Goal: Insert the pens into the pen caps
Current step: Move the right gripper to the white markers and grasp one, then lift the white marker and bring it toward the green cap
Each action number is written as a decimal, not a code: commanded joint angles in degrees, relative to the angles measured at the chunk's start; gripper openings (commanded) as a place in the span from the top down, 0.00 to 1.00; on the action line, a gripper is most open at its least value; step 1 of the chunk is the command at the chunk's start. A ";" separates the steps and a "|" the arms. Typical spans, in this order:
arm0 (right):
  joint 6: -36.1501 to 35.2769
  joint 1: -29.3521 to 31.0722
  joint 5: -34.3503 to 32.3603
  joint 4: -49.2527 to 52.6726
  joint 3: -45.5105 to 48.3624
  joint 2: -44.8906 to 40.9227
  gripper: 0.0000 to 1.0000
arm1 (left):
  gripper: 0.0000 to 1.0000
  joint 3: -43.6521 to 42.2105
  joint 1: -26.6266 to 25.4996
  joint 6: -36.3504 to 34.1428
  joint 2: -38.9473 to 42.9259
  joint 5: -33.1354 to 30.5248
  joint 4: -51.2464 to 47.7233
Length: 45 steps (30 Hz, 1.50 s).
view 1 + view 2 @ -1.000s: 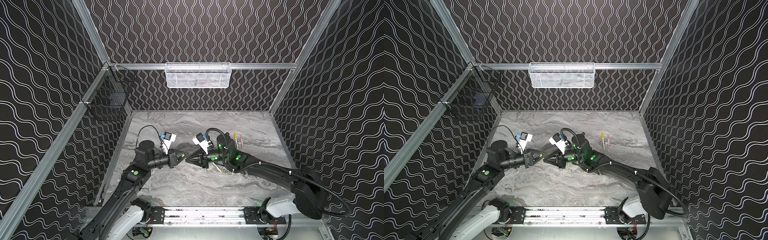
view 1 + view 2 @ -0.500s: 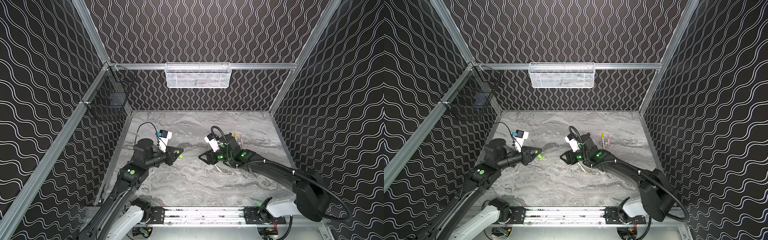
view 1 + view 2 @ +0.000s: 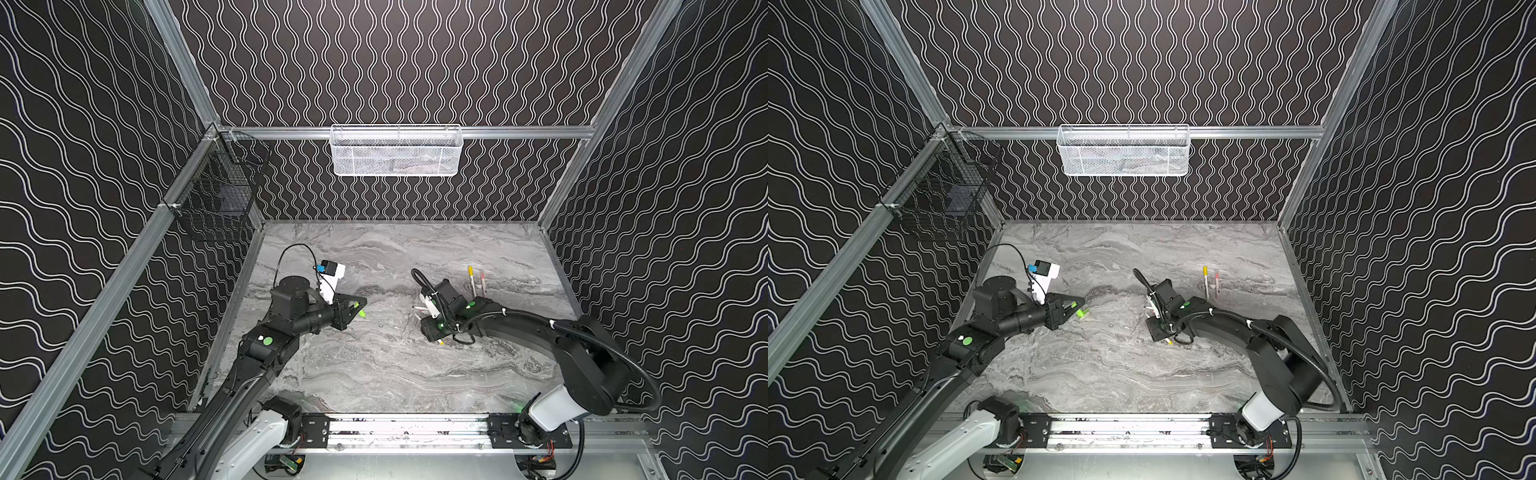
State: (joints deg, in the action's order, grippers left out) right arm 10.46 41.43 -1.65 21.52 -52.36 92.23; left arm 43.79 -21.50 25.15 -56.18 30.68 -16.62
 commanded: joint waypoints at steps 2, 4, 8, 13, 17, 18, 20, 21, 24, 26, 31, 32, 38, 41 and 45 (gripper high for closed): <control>-1.14 0.06 -1.65 0.62 -0.64 1.68 0.50 | 1.00 -0.11 0.05 -0.80 -0.18 -0.29 0.71; -1.45 0.06 -1.45 0.28 -0.68 2.49 0.55 | 1.00 -0.15 0.05 -0.67 -0.16 -0.35 0.80; -1.93 0.05 -2.72 1.01 -1.67 4.81 0.63 | 1.00 -0.42 0.05 -0.24 -0.32 0.17 1.48; -2.43 0.22 -2.17 1.23 -2.60 6.42 0.73 | 1.00 -0.30 0.05 -0.45 -0.28 -0.08 1.14; -2.55 0.66 -1.70 1.84 -3.62 7.59 0.77 | 1.00 -0.27 0.05 -0.45 -0.18 -0.35 0.98; -2.38 0.85 -1.93 2.00 -3.85 7.94 0.78 | 1.00 -0.29 0.05 -0.21 -0.16 -0.35 1.13; -2.46 1.18 -1.83 2.15 -4.39 8.70 0.80 | 1.00 -0.41 0.06 -0.10 -0.23 -0.19 1.69; -2.54 1.49 -2.07 2.36 -4.38 9.13 0.82 | 1.00 -0.52 0.05 0.09 -0.33 0.00 2.00; -2.31 2.09 -2.32 3.33 -6.80 9.98 0.89 | 1.00 -0.45 0.05 0.17 -0.66 0.26 2.31; -2.20 2.17 -0.84 2.88 -7.14 9.05 0.91 | 1.00 -0.29 0.07 0.19 -0.81 0.41 2.30; -3.60 2.21 4.59 -0.24 -6.34 3.87 0.91 | 1.00 -0.12 0.06 0.35 -1.29 0.72 2.83; -4.20 2.32 6.09 -1.20 -5.91 2.69 0.91 | 1.00 -0.17 0.05 0.46 -1.38 0.83 3.04; -6.71 2.53 16.39 -7.24 -1.61 -4.38 0.91 | 1.00 -0.27 0.14 1.99 -1.69 1.72 5.64; -7.35 2.52 19.80 -9.60 0.17 -7.19 0.91 | 1.00 0.85 0.38 2.78 -2.65 2.68 7.46; -8.77 2.53 24.52 -11.66 2.31 -11.64 0.91 | 1.00 1.56 2.12 4.67 -3.92 5.97 10.73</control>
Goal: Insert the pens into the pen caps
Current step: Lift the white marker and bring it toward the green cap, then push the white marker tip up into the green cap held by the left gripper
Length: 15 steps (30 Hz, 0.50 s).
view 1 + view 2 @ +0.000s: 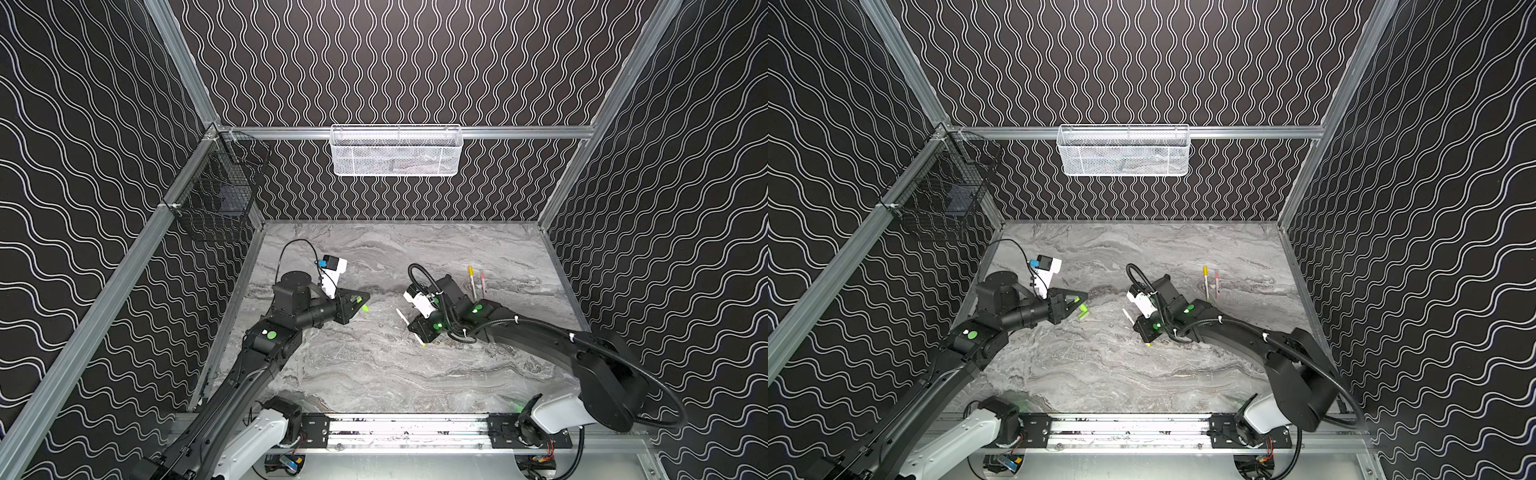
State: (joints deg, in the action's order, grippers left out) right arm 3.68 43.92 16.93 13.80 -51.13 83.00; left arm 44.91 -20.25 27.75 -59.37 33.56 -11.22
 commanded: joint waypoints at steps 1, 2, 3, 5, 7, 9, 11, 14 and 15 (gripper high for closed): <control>-2.37 0.11 7.08 -4.62 1.74 -3.66 0.91 | 1.00 0.38 1.32 2.60 -1.15 4.56 6.33; -2.61 0.11 8.55 -5.43 2.57 -5.19 0.91 | 1.00 0.34 1.92 2.96 -1.77 6.45 7.29; -2.94 0.11 10.09 -6.24 3.26 -6.61 0.91 | 1.00 0.48 2.47 3.10 -2.48 8.52 7.93; -3.45 0.15 13.10 -7.60 4.38 -9.22 0.91 | 1.00 0.65 3.15 3.18 -3.85 12.21 8.86; -3.59 0.10 16.18 -9.35 5.39 -11.47 0.90 | 1.00 0.55 3.20 3.82 -4.80 15.24 10.63; -3.51 0.11 19.38 -11.02 6.08 -13.36 0.90 | 1.00 0.24 3.20 5.07 -5.52 18.18 13.02; -3.41 0.14 21.54 -12.45 6.27 -14.51 0.90 | 1.00 -0.03 3.20 6.29 -5.83 20.67 15.35; -3.25 0.28 24.04 -14.41 6.73 -15.52 0.90 | 1.00 -0.63 3.24 7.12 -5.61 22.37 17.12; -3.11 0.34 24.41 -15.03 6.96 -15.72 0.90 | 1.00 -0.65 3.20 7.33 -5.73 23.16 17.46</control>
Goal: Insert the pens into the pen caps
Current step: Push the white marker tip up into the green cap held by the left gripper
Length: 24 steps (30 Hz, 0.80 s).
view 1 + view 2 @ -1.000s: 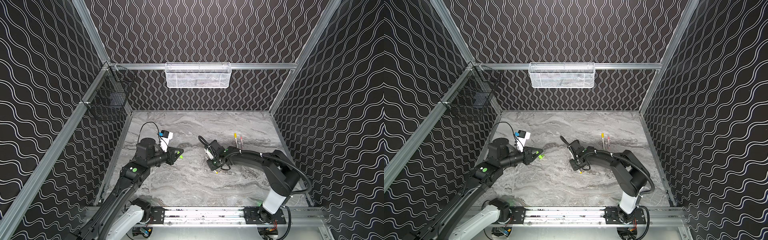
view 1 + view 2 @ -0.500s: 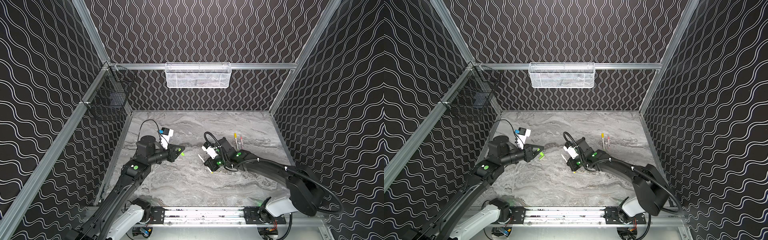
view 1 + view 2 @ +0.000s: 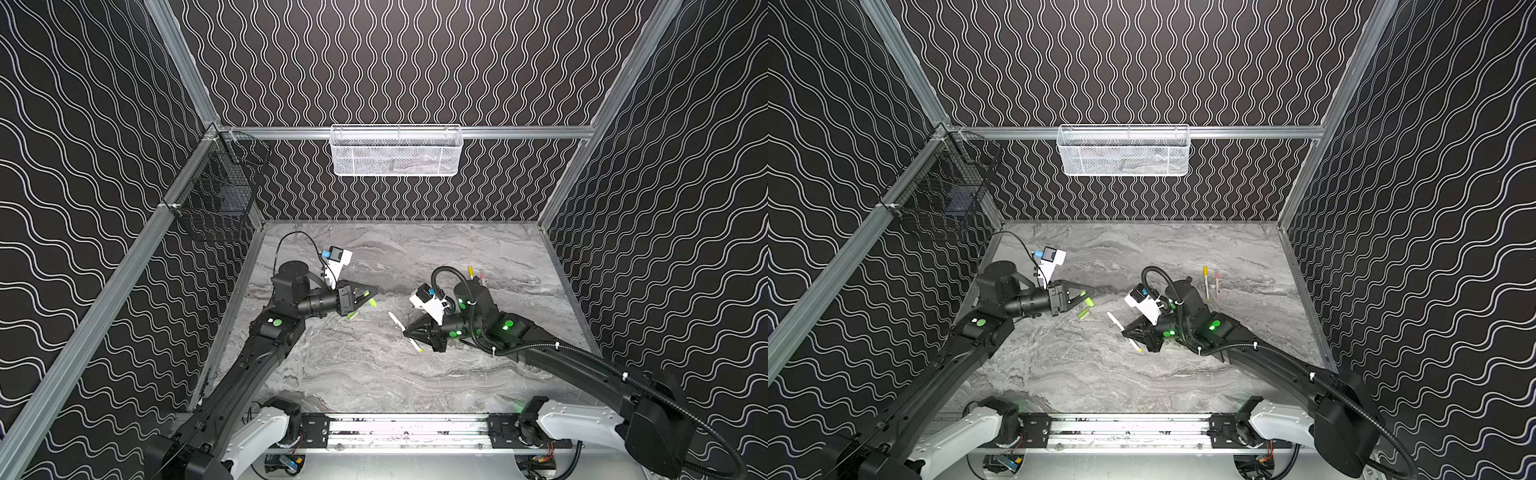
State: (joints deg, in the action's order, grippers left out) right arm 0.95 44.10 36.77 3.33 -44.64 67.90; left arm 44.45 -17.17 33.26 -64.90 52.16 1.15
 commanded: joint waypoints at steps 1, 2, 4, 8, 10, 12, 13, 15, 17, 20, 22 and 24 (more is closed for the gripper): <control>-0.40 0.16 5.01 -4.98 0.52 -0.62 0.90 | 1.00 -0.12 0.12 1.76 -0.36 5.40 5.18; -0.40 0.21 5.23 -5.14 0.52 -0.66 0.90 | 1.00 0.04 0.12 1.66 -0.63 6.22 5.27; -0.32 0.33 5.32 -5.43 0.44 -0.47 0.90 | 1.00 0.16 0.12 1.83 -0.92 7.21 5.42; -0.12 0.67 5.45 -5.83 0.08 -0.19 0.90 | 1.00 -0.25 0.13 2.40 -0.95 8.31 6.63; -0.03 0.94 5.89 -6.35 -0.05 -0.31 0.90 | 1.00 -0.46 0.12 2.58 -0.90 8.48 6.94; 0.17 1.16 6.24 -7.00 -0.25 -0.13 0.90 | 1.00 -0.70 0.12 2.59 -0.98 8.44 7.01; 0.29 1.34 6.21 -7.30 -0.42 0.02 0.90 | 1.00 -0.81 0.12 2.82 -1.08 8.63 7.51; 0.45 1.60 6.29 -7.58 -0.68 0.37 0.90 | 1.00 -0.97 0.12 3.29 -1.26 8.79 8.12; 0.46 1.93 6.29 -7.73 -0.97 0.65 0.90 | 1.00 -1.13 0.12 3.64 -1.46 9.09 8.68; 0.45 2.23 6.12 -7.98 -1.28 1.00 0.90 | 1.00 -1.20 0.12 3.88 -1.44 9.44 9.07; 0.68 2.31 5.77 -8.40 -1.43 1.14 0.90 | 1.00 -1.35 0.12 4.01 -1.53 9.77 9.21; 0.97 2.33 5.53 -9.21 -1.24 1.18 0.91 | 1.00 -1.43 0.12 4.01 -1.43 10.06 9.22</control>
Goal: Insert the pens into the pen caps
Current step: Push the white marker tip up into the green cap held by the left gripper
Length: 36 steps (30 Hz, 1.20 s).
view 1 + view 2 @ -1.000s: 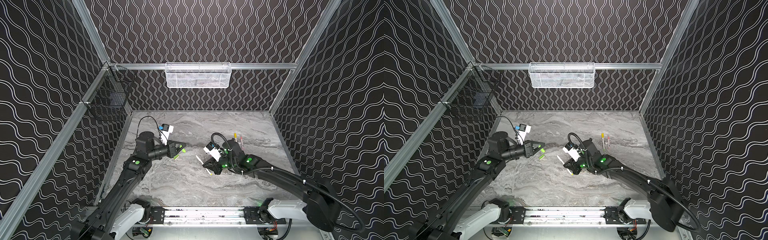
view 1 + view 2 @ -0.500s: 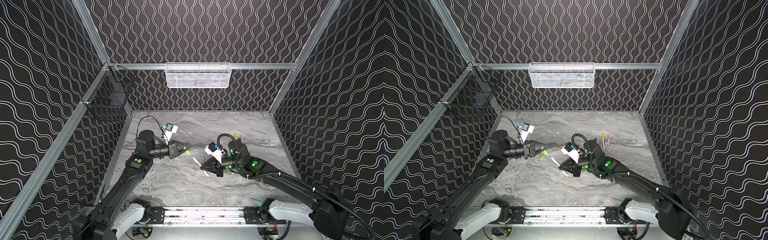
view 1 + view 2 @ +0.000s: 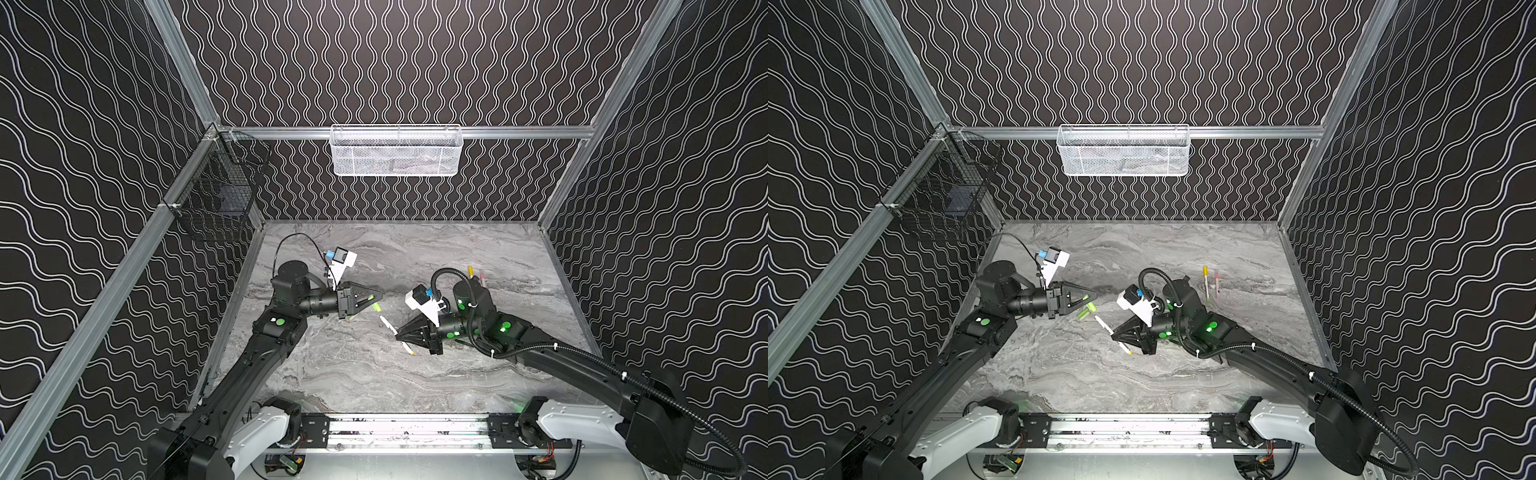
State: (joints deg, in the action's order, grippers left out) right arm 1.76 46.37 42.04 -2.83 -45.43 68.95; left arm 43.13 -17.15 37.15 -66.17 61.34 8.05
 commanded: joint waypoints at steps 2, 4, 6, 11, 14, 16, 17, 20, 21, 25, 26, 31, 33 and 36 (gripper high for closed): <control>0.52 0.04 -0.11 -3.75 -0.28 0.09 0.90 | 1.00 0.02 0.10 -0.03 -0.10 1.28 1.94; 0.70 0.08 -0.10 -4.32 -0.19 -0.02 0.90 | 1.00 0.11 0.01 -0.69 -0.01 1.34 1.00; 0.75 0.04 -0.03 -4.48 -0.29 0.11 0.90 | 1.00 0.20 0.02 -1.24 0.10 1.32 0.16; 0.88 0.01 0.23 -5.04 -0.61 0.22 0.90 | 1.00 -0.02 -0.07 -1.26 0.35 1.61 0.15; 0.97 0.04 0.01 -5.43 -0.78 0.31 0.90 | 1.00 -0.22 -0.34 -0.83 0.34 1.96 0.82; 0.98 0.04 -0.33 -5.45 -0.89 0.40 0.90 | 1.00 -0.26 -0.60 -0.51 0.28 2.27 1.31; 0.97 0.04 -0.42 -5.52 -0.94 0.40 0.90 | 1.00 -0.26 -0.68 -0.58 0.26 2.29 1.14; 1.53 0.04 -1.12 -6.85 -0.72 0.50 0.90 | 1.00 -0.20 -1.13 -1.15 0.26 2.04 0.50; 1.73 0.04 -1.25 -7.23 -0.71 0.51 0.90 | 1.00 -0.26 -1.11 -1.18 0.26 2.13 0.54; 2.50 0.04 -1.59 -8.89 -0.89 0.66 0.90 | 1.00 -0.40 -1.39 -1.29 0.23 2.07 0.23; 2.62 0.03 -1.69 -9.33 -0.96 0.68 0.90 | 1.00 -0.34 -1.48 -1.33 0.17 2.03 0.17; 4.17 0.04 -1.76 -12.28 -1.02 0.76 0.90 | 1.00 0.08 -1.56 -3.03 0.51 0.15 -2.24; 5.13 0.04 -2.58 -13.73 -0.76 0.45 0.90 | 1.00 -0.09 -1.58 -3.32 0.80 -0.74 -2.53; 6.72 0.04 -3.30 -15.78 -0.26 0.33 0.90 | 1.00 -1.24 -1.75 -1.01 0.89 -1.53 0.34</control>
State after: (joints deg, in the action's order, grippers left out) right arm 6.44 46.46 41.36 -7.35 -45.54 69.76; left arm 42.87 -18.44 35.64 -65.17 58.81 8.64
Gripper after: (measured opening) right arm 0.107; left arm 0.120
